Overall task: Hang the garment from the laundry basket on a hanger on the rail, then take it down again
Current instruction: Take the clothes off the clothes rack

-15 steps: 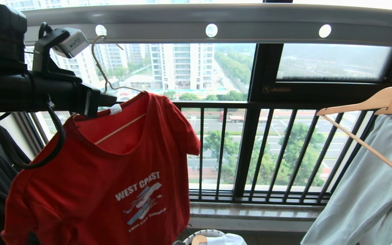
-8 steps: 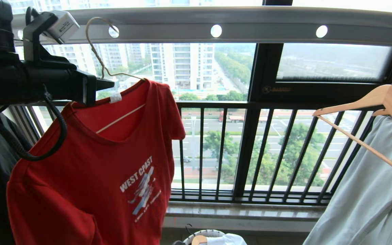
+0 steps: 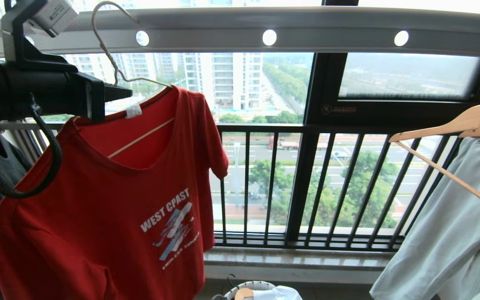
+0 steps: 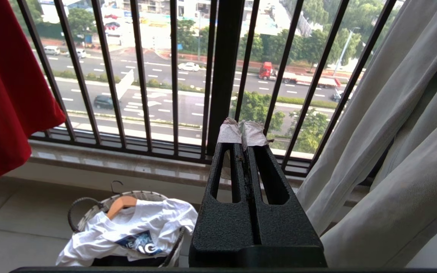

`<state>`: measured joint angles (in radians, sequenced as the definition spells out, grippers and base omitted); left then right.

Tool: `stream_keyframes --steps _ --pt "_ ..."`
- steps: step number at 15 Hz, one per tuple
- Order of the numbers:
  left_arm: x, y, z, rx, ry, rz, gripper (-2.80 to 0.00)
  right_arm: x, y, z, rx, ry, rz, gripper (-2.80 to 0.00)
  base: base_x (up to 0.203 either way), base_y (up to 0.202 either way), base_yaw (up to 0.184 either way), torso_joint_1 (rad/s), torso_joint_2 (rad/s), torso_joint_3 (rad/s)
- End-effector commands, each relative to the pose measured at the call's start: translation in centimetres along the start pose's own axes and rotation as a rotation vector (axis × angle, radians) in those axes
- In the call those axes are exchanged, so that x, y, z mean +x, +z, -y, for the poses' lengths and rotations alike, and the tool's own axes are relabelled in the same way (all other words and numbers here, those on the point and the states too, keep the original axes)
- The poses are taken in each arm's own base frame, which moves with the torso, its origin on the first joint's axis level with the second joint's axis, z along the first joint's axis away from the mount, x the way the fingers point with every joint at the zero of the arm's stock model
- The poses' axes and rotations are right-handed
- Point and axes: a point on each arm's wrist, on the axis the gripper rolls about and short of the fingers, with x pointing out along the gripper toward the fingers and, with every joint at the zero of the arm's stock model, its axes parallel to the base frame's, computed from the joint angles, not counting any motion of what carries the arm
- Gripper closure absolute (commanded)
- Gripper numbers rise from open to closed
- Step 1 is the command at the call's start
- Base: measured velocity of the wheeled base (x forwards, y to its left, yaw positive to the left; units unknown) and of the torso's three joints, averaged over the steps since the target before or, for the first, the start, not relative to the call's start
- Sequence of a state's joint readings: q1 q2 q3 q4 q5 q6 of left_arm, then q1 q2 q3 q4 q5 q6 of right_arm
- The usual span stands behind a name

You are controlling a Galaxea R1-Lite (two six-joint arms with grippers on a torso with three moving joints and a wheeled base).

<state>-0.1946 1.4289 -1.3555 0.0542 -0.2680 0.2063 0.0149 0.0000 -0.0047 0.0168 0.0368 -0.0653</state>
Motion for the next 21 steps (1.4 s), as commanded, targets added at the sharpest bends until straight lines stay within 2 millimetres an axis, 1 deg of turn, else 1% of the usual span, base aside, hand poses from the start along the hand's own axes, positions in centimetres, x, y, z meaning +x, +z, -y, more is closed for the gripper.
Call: stream_keyframes --steps 1,3,4,6,7,8,11,12,13,14,16,18,19,21 --pt "-2.7 0.8 1.4 -0.024 -0.042 -0.033 0.0 0.0 0.0 0.0 -0.001 0.001 -0.001 0.0 0.0 0.0 0.0 0.0 0.0 0.0" --pt "-6.2 1.3 2.8 -0.069 -0.083 -0.064 0.0 0.0 0.0 0.0 -0.001 0.001 -0.002 0.0 0.0 0.0 0.0 0.0 0.0 0.0" --pt "-7.4 1.2 3.4 -0.099 -0.104 -0.063 0.0 0.0 0.0 0.0 -0.001 0.001 -0.001 0.0 0.0 0.0 0.0 0.0 0.0 0.0" --pt "-8.8 -0.5 4.3 -0.136 -0.126 -0.119 0.0 0.0 0.0 0.0 -0.001 0.001 -0.002 0.0 0.0 0.0 0.0 0.0 0.0 0.0" --pt "-9.0 -1.5 4.5 -0.146 -0.134 -0.153 0.0 0.0 0.0 0.0 -0.001 0.001 -0.001 0.0 0.0 0.0 0.0 0.0 0.0 0.0" --pt "-8.9 -2.9 4.8 -0.157 -0.141 -0.2 0.0 0.0 0.0 0.0 -0.001 0.001 -0.002 0.0 0.0 0.0 0.0 0.0 0.0 0.0" --pt "-7.9 -7.2 5.5 -0.193 -0.167 -0.348 0.0 0.0 0.0 0.0 -0.001 0.001 -0.002 0.0 0.0 0.0 0.0 0.0 0.0 0.0" --pt "-7.3 -8.8 5.7 -0.201 -0.181 -0.376 0.0 0.0 0.0 0.0 -0.001 0.001 -0.002 0.0 0.0 0.0 0.0 0.0 0.0 0.0" --pt "-6.4 -10.0 5.9 -0.2 -0.187 -0.36 0.0 0.0 0.0 0.0 -0.001 0.002 -0.002 0.0 0.0 0.0 0.0 0.0 0.0 0.0" --pt "-5.2 -10.7 5.8 -0.187 -0.188 -0.298 0.0 0.0 0.0 0.0 -0.001 0.001 -0.002 0.0 0.0 0.0 0.0 0.0 0.0 0.0" --pt "-2.4 -11.6 6.1 -0.169 -0.209 -0.24 0.0 0.0 0.0 0.0 -0.001 0.002 -0.002 0.0 0.0 0.0 0.0 0.0 0.0 0.0" --pt "-1.0 -13.6 7.0 -0.177 -0.257 -0.307 0.0 0.0 0.0 0.0 -0.001 0.001 -0.001 0.0 0.0 0.0 0.0 0.0 0.0 0.0" --pt "-0.4 -14.1 7.3 -0.183 -0.274 -0.32 0.0 0.0 0.0 0.0 -0.001 0.002 -0.002 0.0 0.0 0.0 0.0 0.0 0.0 0.0" --pt "1.0 -15.2 7.7 -0.217 -0.282 -0.288 0.0 0.0 0.0 0.0 -0.012 0.002 -0.002 0.0 0.0 0.0 0.0 0.0 0.0 0.0"
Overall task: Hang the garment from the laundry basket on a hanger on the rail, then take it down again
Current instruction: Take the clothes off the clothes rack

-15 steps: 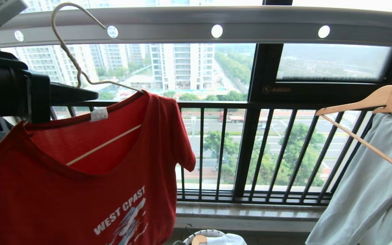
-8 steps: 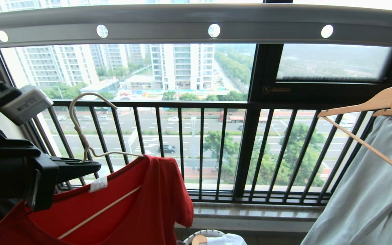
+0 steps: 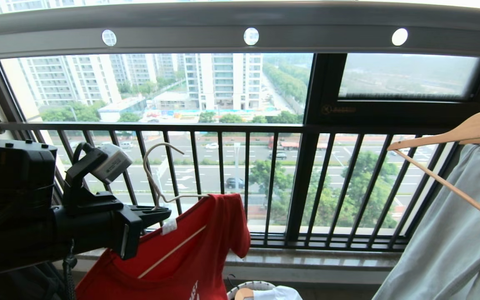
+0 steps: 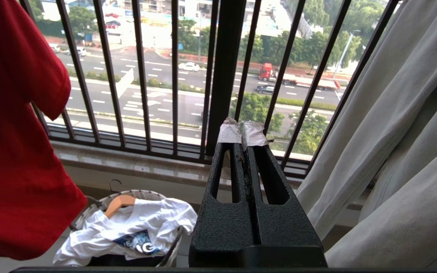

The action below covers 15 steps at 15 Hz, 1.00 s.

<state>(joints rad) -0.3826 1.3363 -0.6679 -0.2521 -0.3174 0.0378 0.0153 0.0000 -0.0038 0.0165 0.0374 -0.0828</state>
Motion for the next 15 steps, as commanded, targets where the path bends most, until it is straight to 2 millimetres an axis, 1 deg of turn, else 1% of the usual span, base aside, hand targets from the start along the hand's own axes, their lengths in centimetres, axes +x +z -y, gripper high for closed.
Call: stream_keyframes --steps 1,3,5,7,10,12,13,14,15 --pt "3.1 -1.8 -0.5 -0.023 -0.021 -0.018 0.0 0.0 0.0 0.0 0.017 0.0 -0.001 0.0 0.0 0.0 0.0 0.0 0.0 0.0" --pt "4.7 -2.9 -0.8 -0.023 -0.024 0.008 0.0 0.0 0.0 0.0 0.016 -0.001 0.0 0.0 0.0 0.0 0.0 0.0 0.0 0.0" --pt "5.4 -3.7 -0.9 -0.026 -0.031 -0.001 0.0 0.0 0.0 0.0 0.01 -0.002 0.0 0.0 0.0 0.0 0.0 0.0 0.0 0.0" --pt "5.3 -3.6 -0.8 -0.029 -0.032 0.006 0.0 0.0 0.0 0.0 0.008 0.0 -0.001 0.0 0.0 0.0 0.0 0.0 0.0 0.0" --pt "4.7 -2.9 -0.1 -0.043 -0.053 0.037 0.0 0.0 0.0 0.0 0.008 0.0 -0.001 0.0 0.0 0.0 0.0 0.0 0.0 0.0" --pt "4.6 -2.6 -0.1 -0.044 -0.051 0.051 0.0 0.0 0.0 0.0 0.005 0.001 -0.001 0.0 0.0 0.0 0.0 0.0 0.0 0.0" --pt "4.3 -2.5 0.0 -0.041 -0.053 0.058 0.0 -0.1 0.3 0.0 0.002 0.0 0.013 0.0 0.0 0.0 0.0 0.0 0.0 0.0" --pt "4.2 -2.5 0.1 -0.039 -0.055 0.059 0.0 -0.3 1.2 0.1 0.001 0.003 0.04 0.0 0.0 0.0 0.0 0.0 0.0 0.0" --pt "4.2 -2.4 0.1 -0.039 -0.056 0.064 0.0 -0.7 3.0 0.2 0.001 0.007 0.071 0.0 0.0 0.0 0.0 0.0 0.0 0.0"
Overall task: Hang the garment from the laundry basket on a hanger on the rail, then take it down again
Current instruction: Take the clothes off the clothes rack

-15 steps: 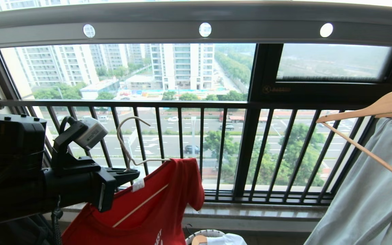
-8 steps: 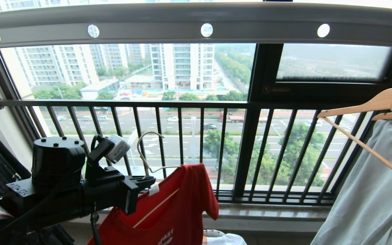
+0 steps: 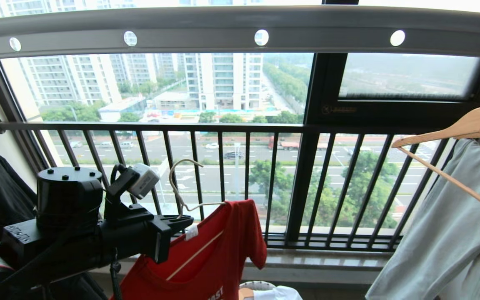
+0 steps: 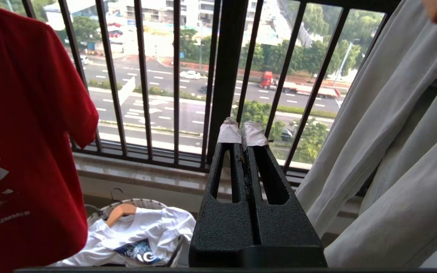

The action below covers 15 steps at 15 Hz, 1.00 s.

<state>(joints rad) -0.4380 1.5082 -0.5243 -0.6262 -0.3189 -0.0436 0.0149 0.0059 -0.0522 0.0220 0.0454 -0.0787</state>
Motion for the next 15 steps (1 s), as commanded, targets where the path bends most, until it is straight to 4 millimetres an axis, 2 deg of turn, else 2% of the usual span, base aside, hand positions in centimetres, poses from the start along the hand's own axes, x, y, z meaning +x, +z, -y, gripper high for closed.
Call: stream_keyframes --steps 1,3,5,7,9,10,12,15 --pt "-0.3 0.2 0.1 0.004 -0.004 0.015 0.0 0.0 3.2 0.2 0.001 0.01 0.019 0.0 0.0 0.0 0.0 0.0 0.0 0.0" --pt "-0.2 0.2 0.1 0.003 -0.004 0.012 0.0 1.8 6.0 0.5 0.008 0.039 -0.067 0.0 0.0 0.0 0.0 0.0 0.0 0.0" --pt "-0.1 0.1 0.1 0.001 -0.004 0.008 0.0 4.3 9.2 0.7 0.016 0.099 -0.127 0.0 0.0 0.0 0.0 0.0 0.0 0.0" --pt "0.4 -0.1 -0.1 -0.004 -0.002 -0.008 0.0 7.7 13.1 1.1 0.023 0.145 -0.152 0.0 0.0 0.0 0.0 0.0 0.0 0.0" --pt "0.8 -0.4 -0.2 -0.008 0.0 -0.023 0.0 11.2 15.8 1.2 0.03 0.183 -0.177 0.0 0.0 0.0 0.0 0.0 0.0 0.0" --pt "1.0 -0.5 -0.3 -0.011 0.001 -0.032 0.0 13.2 16.6 1.1 0.033 0.212 -0.201 0.0 0.0 0.0 0.0 0.0 0.0 0.0" --pt "1.1 -0.6 -0.3 -0.013 0.001 -0.036 0.0 16.5 16.7 -0.5 0.032 0.308 -0.268 0.0 0.0 0.0 0.0 0.0 0.0 0.0" --pt "0.8 -0.3 -0.2 -0.009 -0.001 -0.019 0.0 20.6 15.5 -5.7 0.041 0.398 -0.336 0.0 0.0 0.0 0.0 0.0 0.0 0.0"
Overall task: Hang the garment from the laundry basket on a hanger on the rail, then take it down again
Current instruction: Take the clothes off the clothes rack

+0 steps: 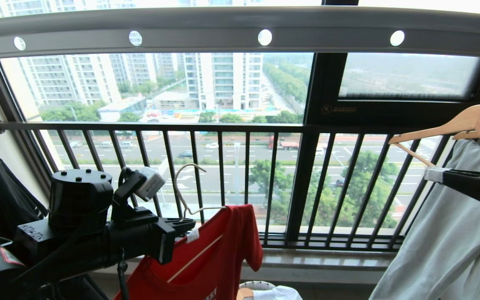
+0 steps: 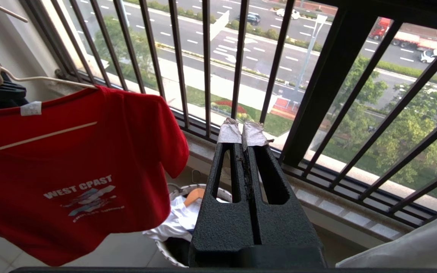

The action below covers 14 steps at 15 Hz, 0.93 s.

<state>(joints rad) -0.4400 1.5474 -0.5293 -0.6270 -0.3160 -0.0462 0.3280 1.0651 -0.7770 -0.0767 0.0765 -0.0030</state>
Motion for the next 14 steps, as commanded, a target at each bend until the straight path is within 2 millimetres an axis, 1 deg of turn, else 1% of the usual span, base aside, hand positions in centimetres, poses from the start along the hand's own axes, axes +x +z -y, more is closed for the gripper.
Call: stream_keyframes --steps 1,2,5,6,7,8,9,11,12,13,14 --pt "-0.4 0.4 0.2 0.006 -0.004 0.026 0.0 7.0 -1.5 -2.9 0.006 0.03 -0.12 0.0 0.0 0.0 0.0 0.0 0.0 0.0" --pt "-0.6 0.6 0.2 0.001 -0.005 0.032 0.0 8.4 -1.7 -4.1 0.025 0.016 -0.104 0.0 0.0 0.0 0.0 0.0 0.0 0.0" --pt "-1.7 2.0 0.7 -0.031 -0.014 0.099 0.0 11.8 -3.1 -5.3 0.104 -0.009 -0.134 0.0 0.0 0.0 0.0 0.0 0.0 0.0" --pt "-2.0 2.3 1.0 -0.036 -0.026 0.116 0.0 12.6 -3.3 -6.0 0.102 0.002 -0.142 0.0 0.0 0.0 0.0 0.0 0.0 0.0" --pt "-2.2 2.4 1.7 -0.039 -0.052 0.126 0.0 13.1 -3.1 -6.7 0.098 0.026 -0.132 0.0 0.0 0.0 0.0 0.0 0.0 0.0" --pt "-2.3 2.5 2.0 -0.046 -0.064 0.127 0.0 13.7 -3.5 -7.7 0.089 0.05 -0.15 0.0 0.0 0.0 0.0 0.0 0.0 0.0" --pt "-2.1 2.4 2.0 -0.055 -0.066 0.118 0.0 14.3 -4.3 -8.7 0.077 0.077 -0.181 0.0 0.0 0.0 0.0 0.0 0.0 0.0" --pt "-1.6 2.3 1.9 -0.082 -0.063 0.108 0.0 15.7 -6.3 -10.3 0.068 0.1 -0.246 0.0 0.0 0.0 0.0 0.0 0.0 0.0" --pt "-1.6 2.4 1.9 -0.085 -0.063 0.111 0.0 16.3 -7.2 -11.0 0.067 0.111 -0.259 -2.8 0.0 0.0 0.0 0.0 0.0 0.0" --pt "-1.5 2.4 1.8 -0.086 -0.062 0.11 0.0 16.4 -8.1 -11.7 0.066 0.122 -0.258 -2.8 0.0 0.0 0.0 0.0 0.0 0.0" --pt "-1.4 2.4 1.8 -0.087 -0.061 0.106 0.0 16.4 -8.3 -11.9 0.069 0.123 -0.247 -2.8 0.0 0.0 0.0 0.0 0.0 0.0"
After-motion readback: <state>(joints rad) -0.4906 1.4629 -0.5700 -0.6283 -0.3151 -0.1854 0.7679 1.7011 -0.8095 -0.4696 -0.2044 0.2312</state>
